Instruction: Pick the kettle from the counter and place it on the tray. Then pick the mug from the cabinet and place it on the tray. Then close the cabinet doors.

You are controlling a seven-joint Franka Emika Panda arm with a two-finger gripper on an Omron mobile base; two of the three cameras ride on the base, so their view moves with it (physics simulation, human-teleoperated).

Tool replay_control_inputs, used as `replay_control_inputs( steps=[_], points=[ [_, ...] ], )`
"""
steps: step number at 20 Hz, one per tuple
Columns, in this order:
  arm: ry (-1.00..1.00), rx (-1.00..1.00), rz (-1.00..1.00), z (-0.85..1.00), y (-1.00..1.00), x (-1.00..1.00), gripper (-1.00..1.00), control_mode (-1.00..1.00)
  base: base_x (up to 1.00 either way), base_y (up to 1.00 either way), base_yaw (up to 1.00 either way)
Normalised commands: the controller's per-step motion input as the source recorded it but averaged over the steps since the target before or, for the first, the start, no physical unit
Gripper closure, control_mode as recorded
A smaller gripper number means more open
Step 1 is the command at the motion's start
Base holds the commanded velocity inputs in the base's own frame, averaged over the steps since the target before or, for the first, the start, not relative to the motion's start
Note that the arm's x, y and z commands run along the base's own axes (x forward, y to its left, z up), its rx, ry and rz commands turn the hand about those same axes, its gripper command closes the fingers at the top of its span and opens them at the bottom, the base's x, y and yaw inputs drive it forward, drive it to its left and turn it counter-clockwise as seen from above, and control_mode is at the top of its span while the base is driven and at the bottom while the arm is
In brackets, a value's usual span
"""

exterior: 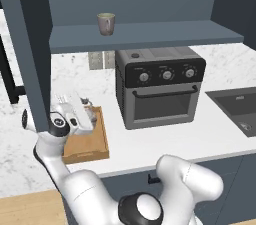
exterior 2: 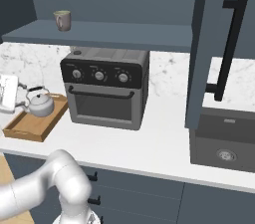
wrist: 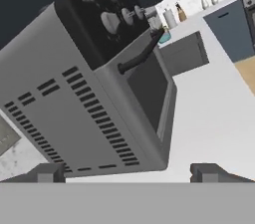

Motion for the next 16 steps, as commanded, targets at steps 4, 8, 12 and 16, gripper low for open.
replay_control_inputs(
  steps=[4, 8, 12, 16],
  points=[
    [-0.03, 0.00, 0.12, 0.14, -0.52, -0.16, -1.00, -1.00, 0.00, 0.00, 0.00],
    [-0.02, -0.01, 0.13, 0.63, -0.25, -0.28, -1.00, -1.00, 0.00, 0.00, 0.00],
    [0.06, -0.02, 0.09, 0.81, -0.18, -0.15, -1.00, -1.00, 0.00, 0.00, 0.00],
    [0.20, -0.07, 0.14, 0.68, -0.27, 0.00, -1.00, -1.00, 0.00, 0.00, 0.00]
  ],
)
